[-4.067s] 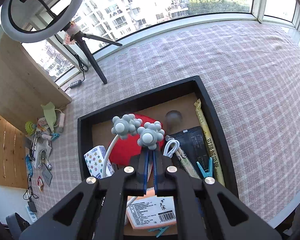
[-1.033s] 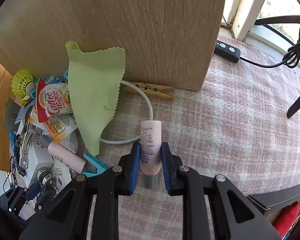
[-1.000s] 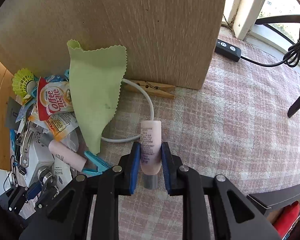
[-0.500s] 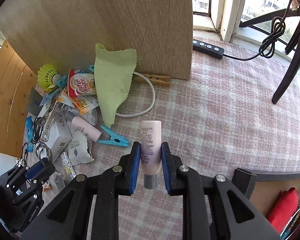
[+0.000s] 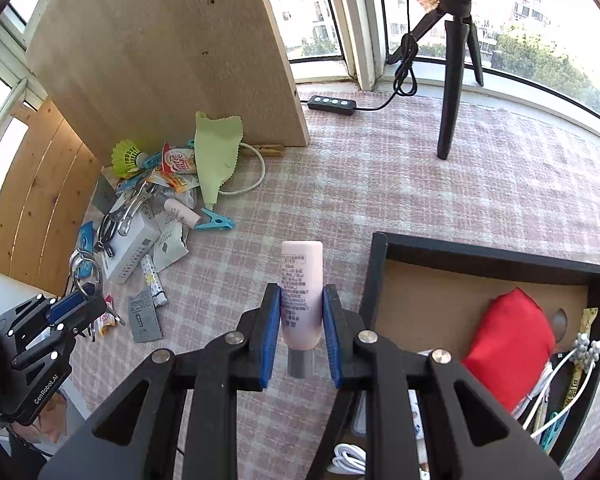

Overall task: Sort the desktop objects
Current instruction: 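Carry the wrench and pink tube into the tray and open both tools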

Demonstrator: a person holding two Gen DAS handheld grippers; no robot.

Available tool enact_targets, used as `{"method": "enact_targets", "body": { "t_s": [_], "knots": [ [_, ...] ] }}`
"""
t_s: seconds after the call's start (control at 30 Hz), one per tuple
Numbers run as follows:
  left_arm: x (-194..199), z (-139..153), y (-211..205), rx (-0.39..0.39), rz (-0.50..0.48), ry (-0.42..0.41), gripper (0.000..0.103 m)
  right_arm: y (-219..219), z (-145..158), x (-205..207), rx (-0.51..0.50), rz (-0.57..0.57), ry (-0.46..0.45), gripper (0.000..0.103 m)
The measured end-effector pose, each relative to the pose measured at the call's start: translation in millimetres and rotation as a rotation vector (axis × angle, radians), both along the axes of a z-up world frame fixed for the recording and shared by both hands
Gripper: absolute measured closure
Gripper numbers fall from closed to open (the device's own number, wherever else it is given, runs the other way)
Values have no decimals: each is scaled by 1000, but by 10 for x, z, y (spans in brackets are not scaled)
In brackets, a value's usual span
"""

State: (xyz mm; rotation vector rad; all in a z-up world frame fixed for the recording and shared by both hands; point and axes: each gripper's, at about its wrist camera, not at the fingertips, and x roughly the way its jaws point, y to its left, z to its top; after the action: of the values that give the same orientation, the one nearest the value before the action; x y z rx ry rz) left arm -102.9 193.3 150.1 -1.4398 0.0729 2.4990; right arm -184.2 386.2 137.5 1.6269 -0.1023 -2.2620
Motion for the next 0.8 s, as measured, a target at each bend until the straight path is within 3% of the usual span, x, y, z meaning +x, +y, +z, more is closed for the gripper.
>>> {"method": "enact_targets", "body": {
  "t_s": [0.27,0.5,0.8],
  "knots": [
    [454,83,802,39,-202,-14,89,976,49,559,60,-136,0,82],
    [918,-32,1628,58,-412,-60,89,1819,-164,1109,81,-301,-41,82],
    [1395,-136,2374,16,-631,-85,89,2370,-306,1613,135,-417,-67,82]
  ]
}}
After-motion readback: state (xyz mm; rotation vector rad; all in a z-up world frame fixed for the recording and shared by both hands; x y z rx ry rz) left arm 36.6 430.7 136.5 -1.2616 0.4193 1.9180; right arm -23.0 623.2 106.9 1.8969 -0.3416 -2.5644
